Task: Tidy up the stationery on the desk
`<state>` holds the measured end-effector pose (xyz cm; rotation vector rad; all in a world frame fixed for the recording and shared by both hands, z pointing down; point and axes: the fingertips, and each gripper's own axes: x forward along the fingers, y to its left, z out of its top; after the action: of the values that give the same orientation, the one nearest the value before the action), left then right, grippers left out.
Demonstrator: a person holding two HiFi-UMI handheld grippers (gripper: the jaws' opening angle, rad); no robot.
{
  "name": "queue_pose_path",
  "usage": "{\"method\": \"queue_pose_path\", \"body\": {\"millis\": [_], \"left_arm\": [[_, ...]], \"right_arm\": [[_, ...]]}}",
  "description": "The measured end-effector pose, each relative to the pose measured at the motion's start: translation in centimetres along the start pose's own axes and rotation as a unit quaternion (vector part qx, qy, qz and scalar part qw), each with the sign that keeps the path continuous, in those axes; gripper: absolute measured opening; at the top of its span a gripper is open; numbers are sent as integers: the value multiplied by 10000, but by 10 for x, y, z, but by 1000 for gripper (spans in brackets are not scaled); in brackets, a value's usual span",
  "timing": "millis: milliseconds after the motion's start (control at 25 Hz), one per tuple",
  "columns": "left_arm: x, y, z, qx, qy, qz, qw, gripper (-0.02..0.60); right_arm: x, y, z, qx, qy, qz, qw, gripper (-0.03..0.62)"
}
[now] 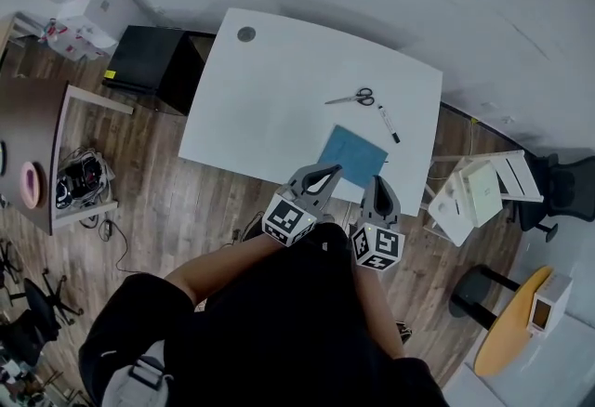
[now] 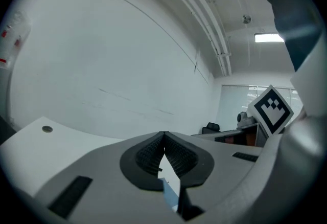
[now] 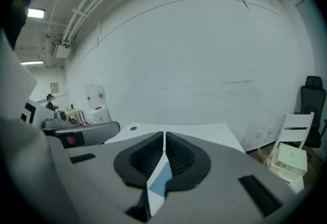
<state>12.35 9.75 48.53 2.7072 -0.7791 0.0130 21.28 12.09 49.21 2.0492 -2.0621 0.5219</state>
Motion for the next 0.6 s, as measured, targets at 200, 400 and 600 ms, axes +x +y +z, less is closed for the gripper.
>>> {"method": "queue_pose_path", "body": {"millis": [200,400,600], "left_arm": [[22,14,-26,-44,358,216,9991,14],[51,19,-30,110,442,430,9980,14],[74,38,-41,-56,571,837,9948,14]], "right_arm": [[11,-44,-2,315,100,-135,9994,35],[32,-80,-3,316,141,-48,9994,35],[61,-111,-14,108,357,145,9992,35]]}}
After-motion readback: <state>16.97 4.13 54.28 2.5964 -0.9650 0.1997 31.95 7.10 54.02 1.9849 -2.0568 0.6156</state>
